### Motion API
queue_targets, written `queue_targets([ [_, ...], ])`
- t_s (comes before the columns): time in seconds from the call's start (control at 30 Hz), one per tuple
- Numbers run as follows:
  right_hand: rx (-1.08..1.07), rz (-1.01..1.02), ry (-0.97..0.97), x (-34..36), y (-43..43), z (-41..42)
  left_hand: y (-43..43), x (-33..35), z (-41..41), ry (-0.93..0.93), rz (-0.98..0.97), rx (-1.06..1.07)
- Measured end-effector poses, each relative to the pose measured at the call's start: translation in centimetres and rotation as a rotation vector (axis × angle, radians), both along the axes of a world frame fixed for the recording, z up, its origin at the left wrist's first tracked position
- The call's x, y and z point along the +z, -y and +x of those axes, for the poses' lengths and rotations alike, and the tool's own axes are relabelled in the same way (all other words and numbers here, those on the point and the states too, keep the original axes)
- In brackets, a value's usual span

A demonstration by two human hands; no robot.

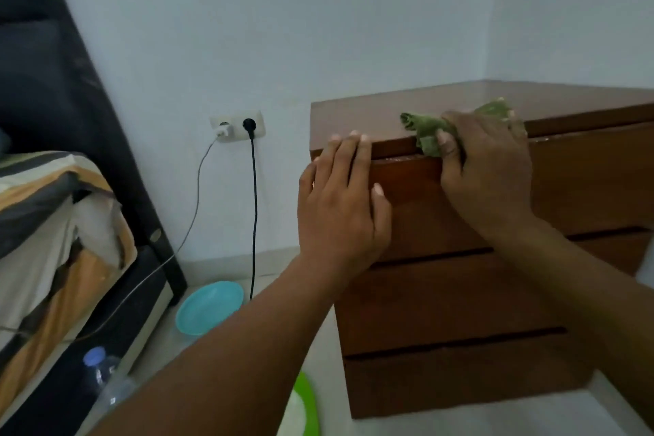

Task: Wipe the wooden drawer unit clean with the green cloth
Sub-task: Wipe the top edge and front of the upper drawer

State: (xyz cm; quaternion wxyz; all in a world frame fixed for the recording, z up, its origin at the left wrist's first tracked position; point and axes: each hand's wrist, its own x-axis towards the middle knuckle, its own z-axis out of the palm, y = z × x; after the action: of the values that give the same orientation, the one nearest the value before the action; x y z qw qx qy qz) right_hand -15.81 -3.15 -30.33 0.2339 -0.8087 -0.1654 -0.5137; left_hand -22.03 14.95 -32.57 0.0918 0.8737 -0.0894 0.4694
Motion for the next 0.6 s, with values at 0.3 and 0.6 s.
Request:
queue_targets([
  [0.3,0.076,0.035,-0.017,-1.0,-1.8,-3.1,-3.4,0.7,-2.4,-0.118,0.066,-0.165],
  [0.6,0.056,-0.021,0.008,-1.6,-3.3,-5.3,-4.1,0.9,-4.5,-0.214,0.119,-0.106],
])
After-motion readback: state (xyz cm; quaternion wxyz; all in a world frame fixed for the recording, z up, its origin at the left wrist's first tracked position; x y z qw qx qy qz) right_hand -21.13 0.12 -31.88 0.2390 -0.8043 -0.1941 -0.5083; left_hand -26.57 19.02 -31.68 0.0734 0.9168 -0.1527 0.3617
